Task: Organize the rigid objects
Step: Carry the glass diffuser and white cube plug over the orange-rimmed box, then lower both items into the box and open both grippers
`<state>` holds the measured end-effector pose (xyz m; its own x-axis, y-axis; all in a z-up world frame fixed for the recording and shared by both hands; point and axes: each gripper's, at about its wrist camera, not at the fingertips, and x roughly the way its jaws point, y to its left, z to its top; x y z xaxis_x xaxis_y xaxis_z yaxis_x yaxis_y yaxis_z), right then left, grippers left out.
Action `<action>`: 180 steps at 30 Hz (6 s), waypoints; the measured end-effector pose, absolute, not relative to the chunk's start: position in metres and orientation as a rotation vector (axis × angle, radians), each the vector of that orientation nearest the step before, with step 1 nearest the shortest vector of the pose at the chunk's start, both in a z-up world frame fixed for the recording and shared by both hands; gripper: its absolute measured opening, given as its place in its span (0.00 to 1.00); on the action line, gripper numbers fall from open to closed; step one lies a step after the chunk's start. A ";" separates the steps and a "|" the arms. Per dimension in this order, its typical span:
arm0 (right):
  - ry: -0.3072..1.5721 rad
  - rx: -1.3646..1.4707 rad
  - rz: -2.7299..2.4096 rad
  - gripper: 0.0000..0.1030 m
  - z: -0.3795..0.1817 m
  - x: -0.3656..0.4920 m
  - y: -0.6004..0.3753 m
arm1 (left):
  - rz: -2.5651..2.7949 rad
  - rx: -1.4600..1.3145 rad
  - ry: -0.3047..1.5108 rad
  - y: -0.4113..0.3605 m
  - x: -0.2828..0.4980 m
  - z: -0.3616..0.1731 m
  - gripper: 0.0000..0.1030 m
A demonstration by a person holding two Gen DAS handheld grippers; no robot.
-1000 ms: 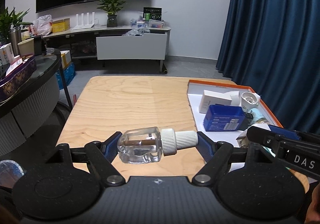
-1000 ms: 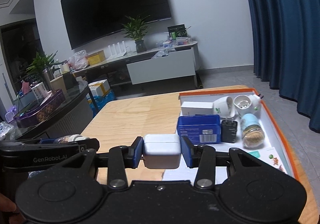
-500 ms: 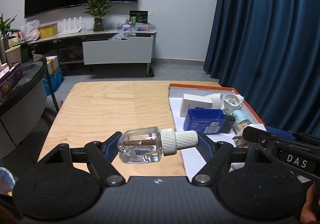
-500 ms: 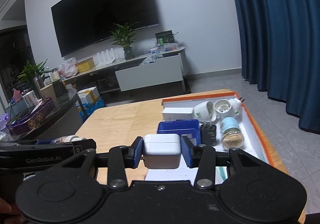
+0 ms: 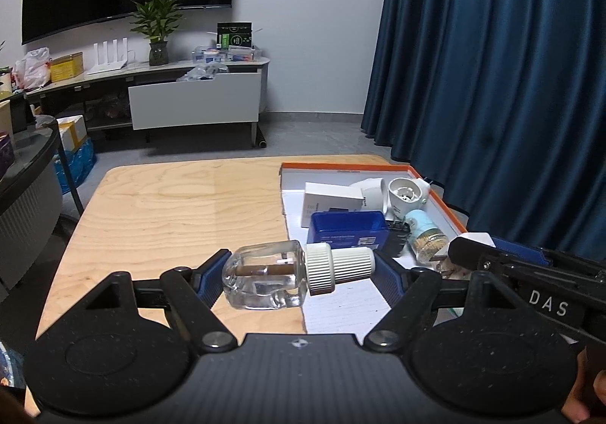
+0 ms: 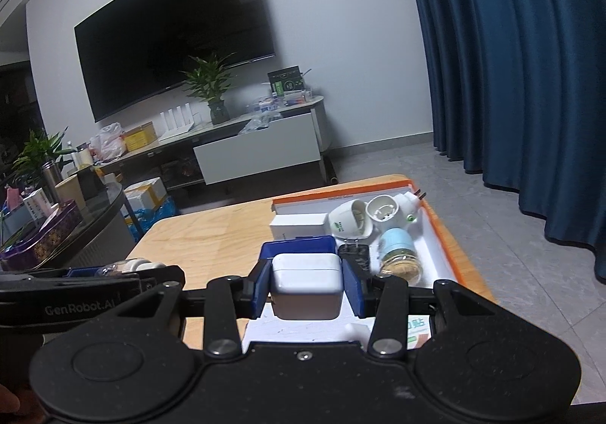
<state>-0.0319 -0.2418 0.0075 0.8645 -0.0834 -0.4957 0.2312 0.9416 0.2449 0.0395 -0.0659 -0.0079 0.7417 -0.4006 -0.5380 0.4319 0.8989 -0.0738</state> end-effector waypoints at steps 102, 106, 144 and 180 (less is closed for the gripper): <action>0.468 0.304 -0.258 0.49 0.020 -0.020 -0.284 | -0.563 0.100 0.607 -0.116 0.064 -0.007 0.78; 0.472 0.304 -0.259 0.49 0.018 -0.019 -0.286 | -0.565 0.103 0.610 -0.119 0.065 -0.009 0.78; 0.519 0.317 -0.248 0.49 0.014 0.009 -0.303 | -0.570 0.115 0.633 -0.134 0.093 -0.009 0.78; 0.578 0.350 -0.221 0.50 0.011 0.045 -0.324 | -0.591 0.124 0.681 -0.155 0.133 -0.025 0.78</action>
